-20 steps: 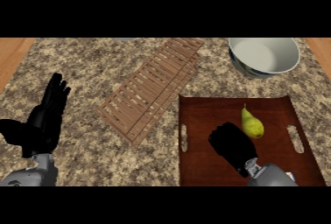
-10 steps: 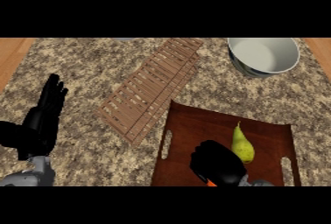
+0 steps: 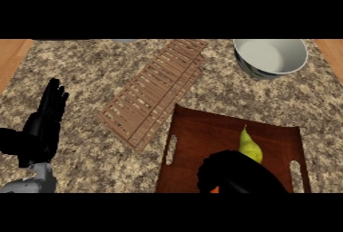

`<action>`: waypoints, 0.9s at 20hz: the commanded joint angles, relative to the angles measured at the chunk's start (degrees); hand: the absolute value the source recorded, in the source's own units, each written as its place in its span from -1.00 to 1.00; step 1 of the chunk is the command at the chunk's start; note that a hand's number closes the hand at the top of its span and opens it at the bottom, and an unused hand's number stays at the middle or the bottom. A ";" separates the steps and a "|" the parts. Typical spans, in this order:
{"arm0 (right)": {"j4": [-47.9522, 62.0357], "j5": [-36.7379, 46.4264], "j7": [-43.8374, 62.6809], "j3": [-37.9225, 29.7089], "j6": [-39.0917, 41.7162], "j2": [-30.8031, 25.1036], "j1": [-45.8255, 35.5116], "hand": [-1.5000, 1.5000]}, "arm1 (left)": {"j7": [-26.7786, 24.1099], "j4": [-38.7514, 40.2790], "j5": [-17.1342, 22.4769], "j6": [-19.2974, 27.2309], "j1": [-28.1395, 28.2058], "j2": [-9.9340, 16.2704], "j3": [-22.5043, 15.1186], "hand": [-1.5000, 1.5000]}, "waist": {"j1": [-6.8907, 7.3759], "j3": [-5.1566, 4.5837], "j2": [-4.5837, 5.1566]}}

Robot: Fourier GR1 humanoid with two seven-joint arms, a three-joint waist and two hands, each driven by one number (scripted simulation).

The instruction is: Pick the squash from the tray and place it in the tiered shelf

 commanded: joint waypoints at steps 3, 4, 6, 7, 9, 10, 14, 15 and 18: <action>-12.55 -10.52 15.02 -11.46 6.62 8.65 -3.69 1.00 | -0.28 0.43 -0.01 -0.15 -1.03 0.48 0.87 0.00 | 0.38 -0.02 0.18; -13.35 -11.90 18.53 -11.69 5.73 9.47 -5.19 1.00 | 2.33 0.08 1.08 -1.12 -1.89 0.94 0.88 0.00 | 0.55 -0.01 0.17; -13.38 -16.12 22.66 -18.58 8.63 9.58 -12.59 1.00 | -0.99 0.30 -0.27 -0.91 1.10 -0.29 -0.48 0.00 | 1.11 -0.02 0.25; -10.64 -15.99 22.65 -21.36 9.17 9.44 -15.88 1.00 | -0.45 1.45 0.22 -1.48 -1.00 -0.19 -0.33 0.00 | 1.05 0.02 0.30; -10.43 -18.29 30.94 -19.68 8.44 9.67 -21.60 1.00 | -0.98 0.69 -0.57 -1.23 -0.46 -0.17 -0.33 0.00 | 1.22 0.02 0.20; -6.26 -20.63 25.23 -26.90 9.95 8.05 -22.65 1.00 | 0.25 0.96 -0.35 -1.23 -1.43 -0.37 -0.32 0.00 | 1.15 0.06 0.28; -1.90 -22.12 35.21 -26.42 5.80 9.70 -33.82 1.00 | 0.83 1.36 -1.66 -0.45 -2.04 -1.25 -1.20 0.00 | 1.28 0.03 0.22; 1.13 -19.20 31.22 -25.22 4.76 9.71 -32.76 1.00 | 1.80 -1.17 -0.37 -1.64 -0.66 -0.03 0.31 0.00 | 1.37 0.07 0.23; 9.38 -17.68 26.24 -28.58 1.56 8.00 -36.66 1.00 | 1.03 -0.94 -0.37 -1.91 -0.39 -0.42 0.15 0.00 | 1.65 0.08 0.33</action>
